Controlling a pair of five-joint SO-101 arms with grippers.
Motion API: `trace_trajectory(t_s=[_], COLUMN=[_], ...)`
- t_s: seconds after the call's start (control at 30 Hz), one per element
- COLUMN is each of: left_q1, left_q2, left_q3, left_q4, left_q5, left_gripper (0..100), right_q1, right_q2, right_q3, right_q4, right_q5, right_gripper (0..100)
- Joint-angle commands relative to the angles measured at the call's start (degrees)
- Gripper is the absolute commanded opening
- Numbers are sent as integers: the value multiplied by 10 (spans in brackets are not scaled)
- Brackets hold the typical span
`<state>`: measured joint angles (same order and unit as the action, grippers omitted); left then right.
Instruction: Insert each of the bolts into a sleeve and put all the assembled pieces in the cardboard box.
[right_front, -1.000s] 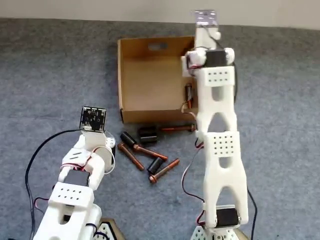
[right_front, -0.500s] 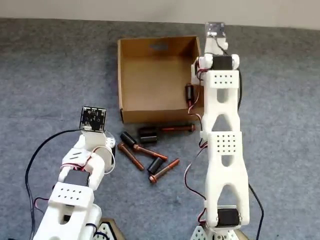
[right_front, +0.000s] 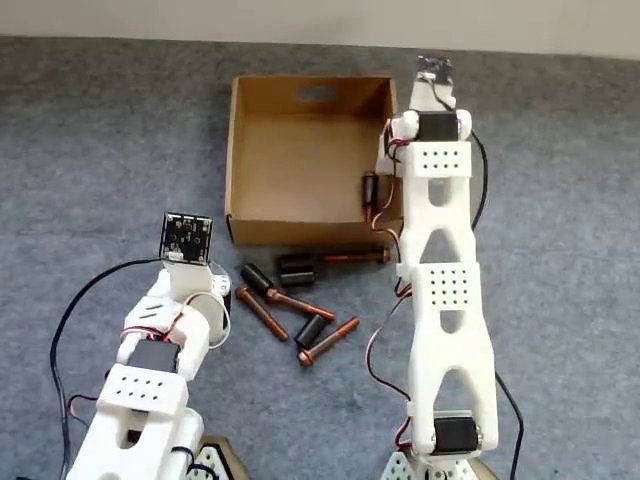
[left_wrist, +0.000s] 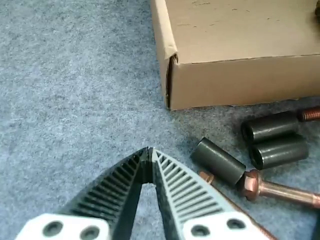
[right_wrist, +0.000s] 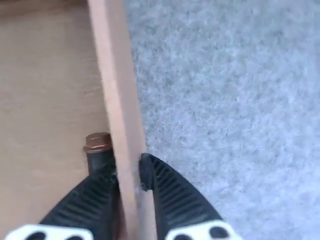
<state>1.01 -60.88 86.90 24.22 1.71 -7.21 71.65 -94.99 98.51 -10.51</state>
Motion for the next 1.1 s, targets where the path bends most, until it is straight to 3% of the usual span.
trace_trajectory(t_s=[0.0, 0.9, 1.07], left_q1=[9, 9, 9], left_q2=[-4, -4, -4], left_q3=[-4, -3, -3], left_q4=[-11, -11, -11], left_q5=[0, 0, 0], left_gripper=[27, 27, 27], right_q1=[-20, -42, -45], right_q2=[-41, -47, -47], right_q3=[-20, -22, -22], right_q4=[3, -29, -7], right_q5=[-25, -28, -29], right_gripper=[6, 6, 50])
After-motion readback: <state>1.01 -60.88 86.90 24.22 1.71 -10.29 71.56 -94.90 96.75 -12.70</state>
